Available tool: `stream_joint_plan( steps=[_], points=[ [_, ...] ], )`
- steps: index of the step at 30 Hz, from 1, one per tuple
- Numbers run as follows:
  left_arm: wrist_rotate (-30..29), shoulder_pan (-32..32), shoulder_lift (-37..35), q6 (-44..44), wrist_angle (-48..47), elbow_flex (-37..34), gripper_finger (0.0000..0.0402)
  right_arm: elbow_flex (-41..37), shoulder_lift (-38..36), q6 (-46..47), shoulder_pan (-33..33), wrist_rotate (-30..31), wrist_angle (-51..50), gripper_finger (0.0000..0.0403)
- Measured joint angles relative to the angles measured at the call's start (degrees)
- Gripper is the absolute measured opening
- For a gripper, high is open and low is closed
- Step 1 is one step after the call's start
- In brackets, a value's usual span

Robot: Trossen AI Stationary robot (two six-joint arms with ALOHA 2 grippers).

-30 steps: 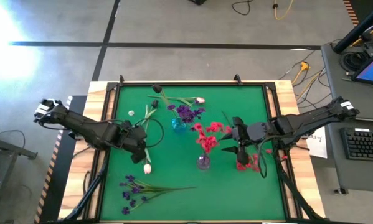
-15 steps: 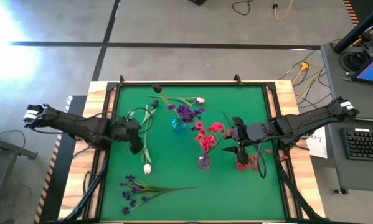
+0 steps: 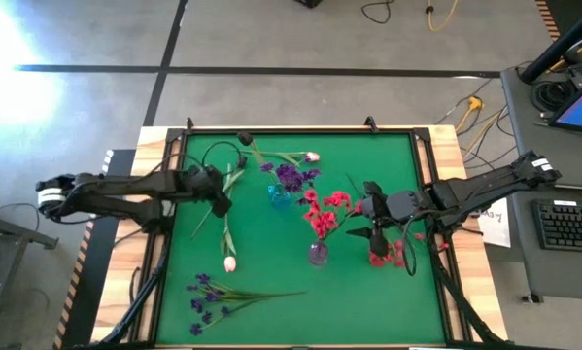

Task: Sort flowers into vase by color
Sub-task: Put the black tulip into the blue vase

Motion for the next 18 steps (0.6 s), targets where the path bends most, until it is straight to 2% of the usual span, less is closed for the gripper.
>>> stream_joint_plan(
  steps=[3,12,18],
  points=[
    [2.4,1.6,3.1,0.5,1.3,0.0,0.0202,0.0,0.0,0.0,0.0,0.0,0.2,0.0217],
    [-0.2,2.3,11.4,1.1,4.9,0.0,0.0235,0.0,0.0,0.0,0.0,0.0,0.5,0.0217],
    [0.6,3.5,15.5,2.3,8.0,0.3,0.0223,0.0,0.0,0.0,0.0,0.0,0.6,0.0217]
  ],
)
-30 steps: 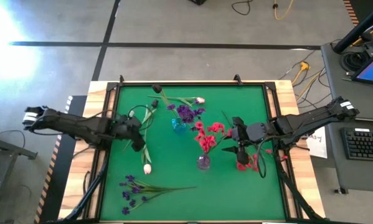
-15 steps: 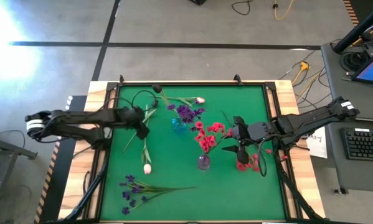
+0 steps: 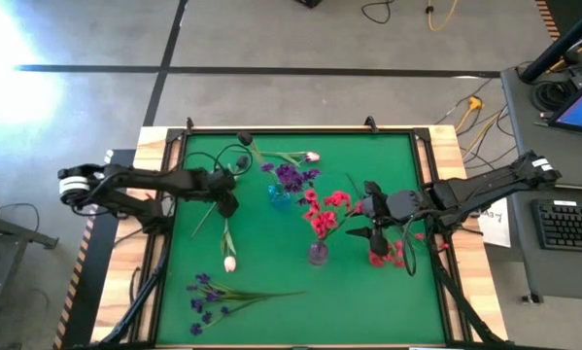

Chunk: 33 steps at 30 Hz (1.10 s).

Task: Sort flowers into vase by color
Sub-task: Put the black tulip into the blue vase

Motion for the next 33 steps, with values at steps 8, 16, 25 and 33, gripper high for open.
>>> stream_joint_plan(
  steps=[8,16,25,33],
  points=[
    [-2.2,1.3,3.7,-0.6,0.0,0.1,0.0132,0.0,0.0,0.0,0.0,0.0,0.0,0.0217],
    [-4.5,1.4,1.9,-5.1,-0.5,-0.2,0.0008,0.0,0.0,0.0,0.0,0.0,0.0,0.0217],
    [-3.5,1.3,-8.6,-5.4,-0.4,-0.4,0.0000,0.0,0.0,0.0,0.0,0.0,0.0,0.0217],
    [-1.9,1.1,-19.9,-4.4,0.9,-0.4,0.0000,0.0,0.0,0.0,0.0,0.0,0.0,0.0217]
  ],
)
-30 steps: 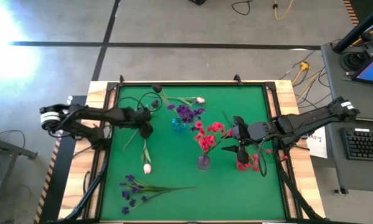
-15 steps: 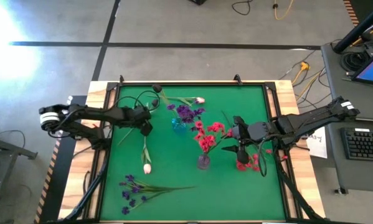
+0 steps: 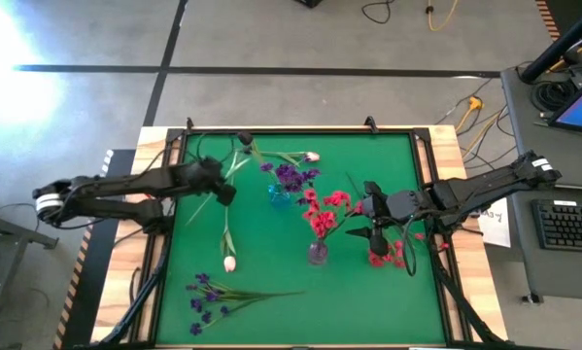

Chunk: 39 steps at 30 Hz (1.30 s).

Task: Sort flowers into vase by color
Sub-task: Put the black tulip into the blue vase

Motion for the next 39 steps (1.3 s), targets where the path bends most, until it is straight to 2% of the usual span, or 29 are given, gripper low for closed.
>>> stream_joint_plan(
  steps=[8,12,25,28,34,39],
  points=[
    [1.2,0.0,-10.2,0.3,9.7,-0.4,0.0000,0.0,0.1,0.0,0.0,0.0,0.0,0.0217],
    [-0.8,0.0,-13.9,0.7,15.5,-0.4,0.0000,0.0,0.1,-0.3,0.0,0.0,0.4,0.0217],
    [-4.9,0.0,-17.7,5.9,37.7,-0.4,0.0000,0.0,0.1,-1.4,0.0,0.0,1.5,0.0217],
    [-1.0,-0.9,-17.3,8.3,43.3,-0.4,0.0000,0.0,0.1,-1.1,0.0,0.0,1.5,0.0217],
    [13.4,-4.9,-16.0,12.8,54.5,-0.4,0.0000,0.0,0.1,-0.7,0.0,0.0,1.6,0.0217],
    [15.1,-11.5,-13.8,17.5,63.4,-1.3,0.0000,0.0,0.1,-0.7,0.0,0.0,1.7,0.0217]
  ],
)
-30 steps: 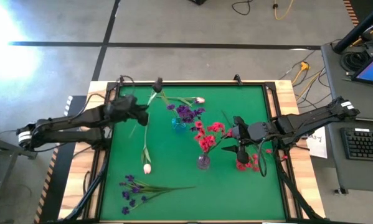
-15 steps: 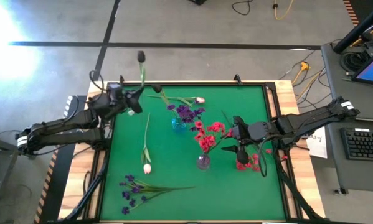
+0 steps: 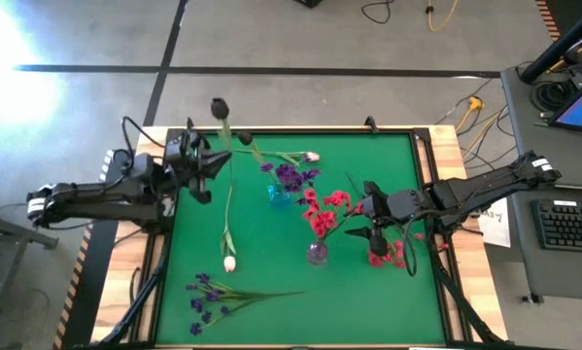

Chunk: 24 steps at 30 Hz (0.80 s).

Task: Sort flowers into vase by color
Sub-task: Put the black tulip into the blue vase

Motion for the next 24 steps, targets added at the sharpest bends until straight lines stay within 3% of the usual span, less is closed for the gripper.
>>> stream_joint_plan(
  steps=[5,11,21,24],
  points=[
    [-1.1,-5.7,4.9,5.0,13.9,-4.4,0.0000,0.0,0.0,0.1,0.0,0.0,0.0,0.0217],
    [-3.1,-6.7,13.8,7.1,29.3,-7.8,0.0000,0.0,0.0,-1.0,-0.1,0.3,0.4,0.0217],
    [-3.7,-6.7,31.5,11.9,51.0,-5.6,0.0000,0.0,0.0,-1.5,-0.1,1.5,2.8,0.0217],
    [-3.7,-6.6,35.0,14.7,49.6,-3.3,0.0000,0.0,0.0,-1.4,-0.1,1.5,2.8,0.0217]
  ],
)
